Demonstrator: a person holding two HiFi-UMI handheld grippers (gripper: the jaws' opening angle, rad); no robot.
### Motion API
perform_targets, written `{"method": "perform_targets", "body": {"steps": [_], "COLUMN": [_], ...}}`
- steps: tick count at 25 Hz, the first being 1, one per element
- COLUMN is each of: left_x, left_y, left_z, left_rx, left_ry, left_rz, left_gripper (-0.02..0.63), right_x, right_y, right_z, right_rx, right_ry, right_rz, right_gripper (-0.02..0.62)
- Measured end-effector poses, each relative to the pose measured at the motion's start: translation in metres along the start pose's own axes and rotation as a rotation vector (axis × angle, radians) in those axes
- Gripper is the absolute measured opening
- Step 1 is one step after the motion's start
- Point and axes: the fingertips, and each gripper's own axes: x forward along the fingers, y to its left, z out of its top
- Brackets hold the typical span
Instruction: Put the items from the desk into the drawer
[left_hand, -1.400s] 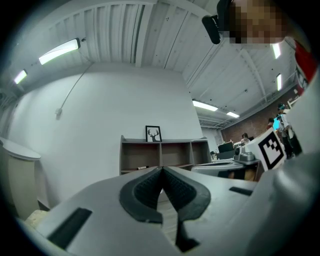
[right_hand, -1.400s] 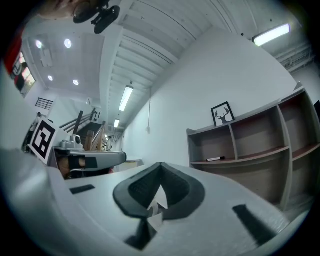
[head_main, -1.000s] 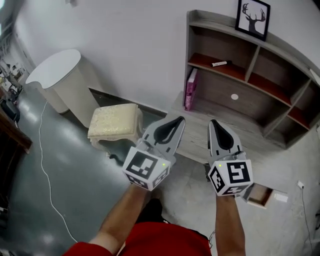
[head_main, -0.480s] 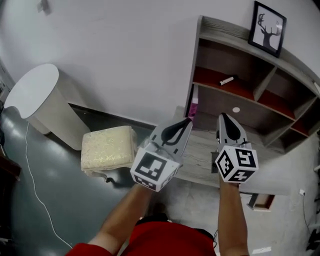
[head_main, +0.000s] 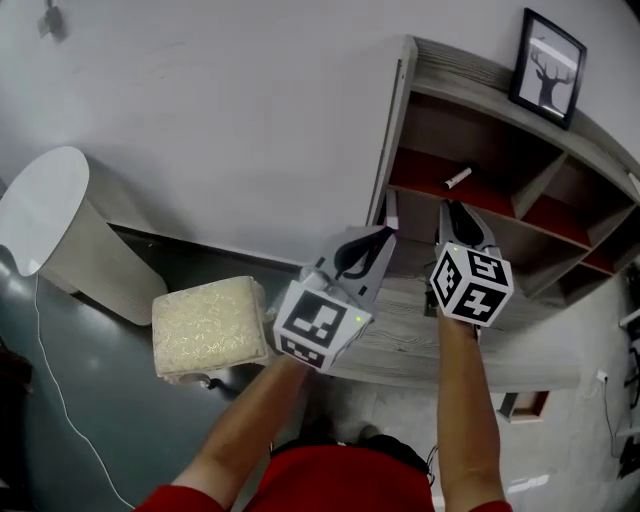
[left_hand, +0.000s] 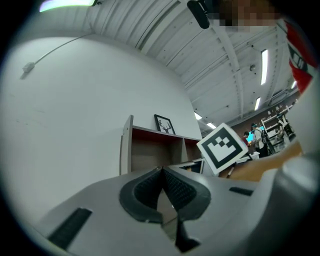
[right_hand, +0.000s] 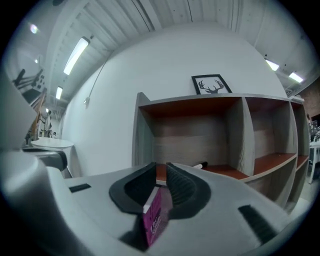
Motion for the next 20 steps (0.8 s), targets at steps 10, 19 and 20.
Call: {"method": "perform_targets", "body": {"steps": [10, 19, 20], "left_x": [0.011, 0.016, 0.016], "left_y": [0.016, 0.021, 0.022], "left_z": [-0.020, -0.040, -0.042], "left_rx": [-0.037, -0.079, -0.087], "left_ry": [0.015, 0.031, 0.034], "left_rz": [-0.005, -0.028, -0.031], "left_gripper": [0.008, 0.008, 0.008], "right_x": [0.063, 0.094, 0.095], "right_y": [-0.039, -0.056, -0.057], "right_z": [-0.018, -0.040, -0.042], "right_rx": [0.017, -0.016, -0.023], "right_ry": [0.123, 0.257, 0.265], "right_rz": [-0.142, -0.229, -0.231], "right_gripper": [0.208, 0.242, 0.242]}}
